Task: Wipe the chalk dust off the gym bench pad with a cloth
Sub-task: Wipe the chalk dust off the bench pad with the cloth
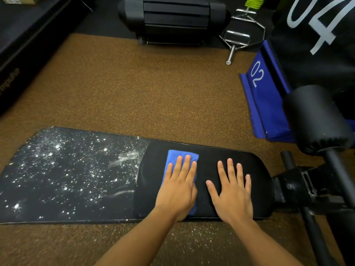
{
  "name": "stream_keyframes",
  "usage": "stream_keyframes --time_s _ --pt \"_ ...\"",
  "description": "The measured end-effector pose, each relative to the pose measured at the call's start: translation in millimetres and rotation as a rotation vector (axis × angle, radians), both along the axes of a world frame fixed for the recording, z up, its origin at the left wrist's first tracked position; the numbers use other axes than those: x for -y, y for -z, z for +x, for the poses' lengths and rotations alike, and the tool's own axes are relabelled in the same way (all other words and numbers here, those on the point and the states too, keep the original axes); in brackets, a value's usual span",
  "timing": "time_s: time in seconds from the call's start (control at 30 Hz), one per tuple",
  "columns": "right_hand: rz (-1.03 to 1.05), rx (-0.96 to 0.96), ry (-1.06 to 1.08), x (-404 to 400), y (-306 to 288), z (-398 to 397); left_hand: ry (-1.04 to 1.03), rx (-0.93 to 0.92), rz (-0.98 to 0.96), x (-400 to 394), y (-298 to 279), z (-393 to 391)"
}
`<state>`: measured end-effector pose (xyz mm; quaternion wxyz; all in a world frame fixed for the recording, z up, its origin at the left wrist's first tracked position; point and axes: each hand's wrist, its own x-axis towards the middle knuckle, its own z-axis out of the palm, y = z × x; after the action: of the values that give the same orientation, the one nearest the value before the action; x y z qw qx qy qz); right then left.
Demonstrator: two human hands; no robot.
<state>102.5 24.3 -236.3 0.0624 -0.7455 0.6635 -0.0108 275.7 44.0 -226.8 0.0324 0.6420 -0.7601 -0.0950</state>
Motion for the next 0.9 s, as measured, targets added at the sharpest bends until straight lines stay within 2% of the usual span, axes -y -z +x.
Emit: stream_keyframes --time_s 0.2,0.37,0.6,0.73,0.9 --pt "-0.001 -0.005 0.003 1 0 1 0.040 0.020 0.066 53 -2 4" --pt "0.002 -0.008 -0.005 1 0 0 -0.052 0.059 0.069 74 -7 22" --pt "0.012 -0.008 -0.003 0 -1 0 -0.178 -0.032 0.059 30 -5 41" --pt "0.006 -0.011 0.000 1 -2 1 -0.207 -0.048 -0.051 -12 2 19" --pt "-0.007 -0.013 0.006 0 -1 2 -0.230 -0.101 0.001 -48 2 -25"
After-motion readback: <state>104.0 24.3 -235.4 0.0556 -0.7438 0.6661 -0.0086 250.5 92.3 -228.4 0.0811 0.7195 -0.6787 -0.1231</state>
